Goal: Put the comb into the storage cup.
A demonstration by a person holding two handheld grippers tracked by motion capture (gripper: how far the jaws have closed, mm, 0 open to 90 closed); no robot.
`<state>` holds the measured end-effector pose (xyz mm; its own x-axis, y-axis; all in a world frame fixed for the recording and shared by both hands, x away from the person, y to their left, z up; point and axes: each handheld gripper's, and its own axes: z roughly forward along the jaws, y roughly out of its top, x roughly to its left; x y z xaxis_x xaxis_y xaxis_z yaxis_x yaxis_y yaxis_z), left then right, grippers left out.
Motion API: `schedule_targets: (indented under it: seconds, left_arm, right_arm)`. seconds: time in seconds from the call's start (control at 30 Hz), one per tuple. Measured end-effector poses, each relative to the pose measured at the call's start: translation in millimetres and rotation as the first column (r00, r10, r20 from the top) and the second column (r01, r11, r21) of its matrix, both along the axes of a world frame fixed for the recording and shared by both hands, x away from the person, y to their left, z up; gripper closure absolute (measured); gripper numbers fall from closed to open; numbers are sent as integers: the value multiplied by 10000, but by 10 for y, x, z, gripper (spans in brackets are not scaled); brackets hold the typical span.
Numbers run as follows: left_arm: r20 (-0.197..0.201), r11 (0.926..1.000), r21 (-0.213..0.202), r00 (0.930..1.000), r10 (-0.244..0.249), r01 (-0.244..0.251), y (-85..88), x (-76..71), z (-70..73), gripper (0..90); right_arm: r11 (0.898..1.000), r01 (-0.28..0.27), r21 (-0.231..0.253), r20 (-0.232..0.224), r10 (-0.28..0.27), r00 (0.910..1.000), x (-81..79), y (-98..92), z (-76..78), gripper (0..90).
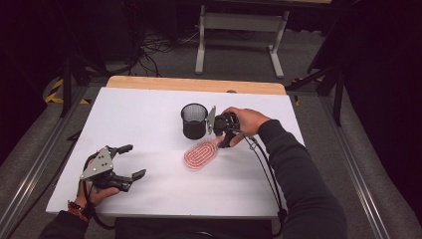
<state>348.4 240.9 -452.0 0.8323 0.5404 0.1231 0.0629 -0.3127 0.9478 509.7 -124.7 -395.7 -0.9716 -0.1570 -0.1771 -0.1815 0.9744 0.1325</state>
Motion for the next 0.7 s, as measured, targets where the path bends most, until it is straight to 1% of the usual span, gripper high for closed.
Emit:
schedule_targets:
  seconds: [0.03,0.07,0.1,0.13,0.17,0.2,0.23,0.27,0.33,0.43,0.47,0.6,0.67,0.7]
  left_arm:
    - [-15,10000,1,10000,12,-12,5,-6,-1,95]
    - [-30,10000,6,10000,24,-24,9,-11,-2,95]
    - [-30,10000,27,10000,24,-24,13,-15,-3,95]
    - [-23,10000,10,10000,30,-30,15,-18,-6,95]
    - [1,10000,54,10000,21,-21,20,-20,-5,95]
    - [-20,10000,53,10000,9,-9,27,-26,-6,95]
    - [-20,10000,53,10000,9,-9,27,-26,-6,95]
    - [-52,10000,35,10000,-22,22,31,-30,-8,96]
    - [-70,10000,40,10000,-43,44,32,-33,-10,96]
    - [-71,10000,52,9999,-74,74,28,-32,-12,96]
    - [-83,10000,37,9999,-85,85,26,-30,-13,96]
    - [-143,9999,32,9998,-167,167,5,-27,-17,97]
    - [-138,9998,103,9997,-197,198,-2,-23,-21,99]
    - [-175,9997,123,9996,-213,215,-7,-22,-26,100]
  right_arm:
    - [10000,-18,31,-62,18,10000,9,15,-16,393]
    - [9999,-121,-89,-161,119,9998,34,57,-40,407]
    - [9999,-121,-89,-161,119,9998,34,57,-40,407]
    - [9990,-191,-412,-233,181,9996,61,92,-71,415]
    - [9990,-191,-412,-233,181,9996,61,92,-71,415]
    - [9974,-269,-662,-426,241,9988,89,124,-111,414]
    - [9974,-269,-662,-426,241,9988,89,124,-111,414]
    - [9964,-356,-771,-587,311,9978,108,143,-118,416]
    - [9960,-405,-795,-591,359,9976,113,149,-113,422]
    - [9927,-747,-943,-838,668,9942,123,175,-113,470]
    - [9927,-747,-943,-838,668,9942,123,175,-113,470]
    - [9855,-1213,-1188,-966,1101,9892,136,215,-108,495]
    - [9793,-1538,-1319,-937,1421,9854,125,240,-107,512]
    - [9742,-1732,-1449,-920,1610,9827,116,255,-102,519]
